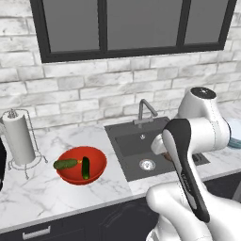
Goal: Pick the cucumbers from the cabinet and place them in one bowl. Pick the potato from the sink and place it in the other bowl.
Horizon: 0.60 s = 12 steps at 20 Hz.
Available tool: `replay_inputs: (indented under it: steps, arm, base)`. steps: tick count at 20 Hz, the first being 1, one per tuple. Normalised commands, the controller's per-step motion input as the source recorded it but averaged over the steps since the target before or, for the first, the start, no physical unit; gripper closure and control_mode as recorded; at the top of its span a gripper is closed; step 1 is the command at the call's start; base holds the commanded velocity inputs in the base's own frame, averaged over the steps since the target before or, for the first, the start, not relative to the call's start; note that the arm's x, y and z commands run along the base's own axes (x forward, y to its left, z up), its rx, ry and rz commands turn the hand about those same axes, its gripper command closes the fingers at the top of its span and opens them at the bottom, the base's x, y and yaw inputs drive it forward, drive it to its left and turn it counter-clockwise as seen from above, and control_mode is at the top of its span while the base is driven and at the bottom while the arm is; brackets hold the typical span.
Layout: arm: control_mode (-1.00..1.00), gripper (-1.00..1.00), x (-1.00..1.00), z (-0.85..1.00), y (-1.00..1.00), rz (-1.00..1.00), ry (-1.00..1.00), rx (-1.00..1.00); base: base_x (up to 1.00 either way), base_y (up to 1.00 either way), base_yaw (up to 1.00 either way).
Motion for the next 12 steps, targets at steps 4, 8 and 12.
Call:
replay_inputs:
  steps: [4, 8, 12]
  arm:
    - [1.0, 1.0, 0.0, 0.0, 0.0, 0.0, 0.0, 0.0]
    - [1.0, 1.0, 0.0, 0.0, 0.0, 0.0, 0.0, 0.0]
    - [1.0, 1.0, 0.0, 0.0, 0.0, 0.0, 0.0, 0.0]
  base:
    - [0.0, 0.0, 0.0]
    - [-0.78, -0.2, -0.08]
    - [-0.55, -0.47, -0.1]
